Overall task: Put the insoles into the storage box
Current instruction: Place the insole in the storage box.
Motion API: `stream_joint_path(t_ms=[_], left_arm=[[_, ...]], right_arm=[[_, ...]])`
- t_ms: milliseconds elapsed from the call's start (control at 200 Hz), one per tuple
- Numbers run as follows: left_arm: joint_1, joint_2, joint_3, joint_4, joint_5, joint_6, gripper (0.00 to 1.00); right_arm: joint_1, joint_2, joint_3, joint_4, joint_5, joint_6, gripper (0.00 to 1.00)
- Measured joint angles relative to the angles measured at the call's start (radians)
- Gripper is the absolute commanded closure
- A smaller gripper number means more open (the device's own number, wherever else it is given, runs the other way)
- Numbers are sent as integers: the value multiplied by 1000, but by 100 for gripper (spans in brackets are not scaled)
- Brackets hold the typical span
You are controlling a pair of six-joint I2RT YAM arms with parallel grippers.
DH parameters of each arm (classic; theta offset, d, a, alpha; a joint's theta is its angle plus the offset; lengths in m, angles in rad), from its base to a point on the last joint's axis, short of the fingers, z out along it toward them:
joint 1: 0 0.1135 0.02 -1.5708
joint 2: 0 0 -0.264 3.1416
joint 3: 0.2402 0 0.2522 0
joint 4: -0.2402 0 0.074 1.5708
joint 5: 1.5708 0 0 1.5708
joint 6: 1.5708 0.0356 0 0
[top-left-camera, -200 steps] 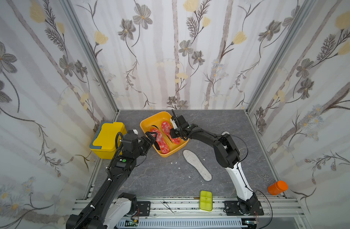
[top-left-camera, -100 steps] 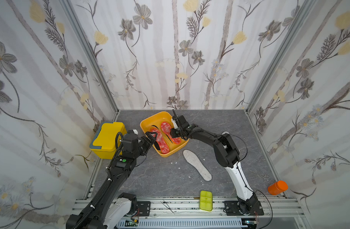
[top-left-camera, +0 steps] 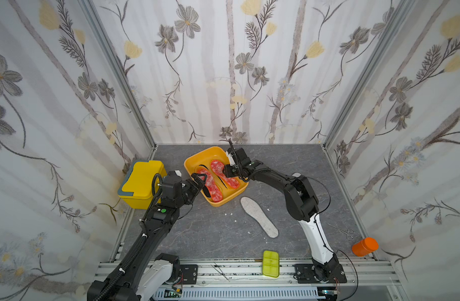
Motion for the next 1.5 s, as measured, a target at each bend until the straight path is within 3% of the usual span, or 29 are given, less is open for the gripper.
stream_joint_path(t_ms=[540,784,949,1204,1349,1504], left_arm=[[0,6,-2,0,0,0,0],[0,23,-7,5,4,-2,0],[-14,37,-6,18,8,-4,0],[-58,86,19,38,11,-4,0],[-77,121,35,58,11,-3,0],[-99,154,45,69,11,-4,0]], right_arm=[[-1,-38,-3,-57,-1,-36,54],[-36,-300,-182,-42,30,-43,53],[-139,-510,-402,-19,95,-2,51],[-415,-751,-761,-35,158,85,51],[-522,-809,-916,-45,162,94,50],[-561,-792,-994,-49,171,101,49]])
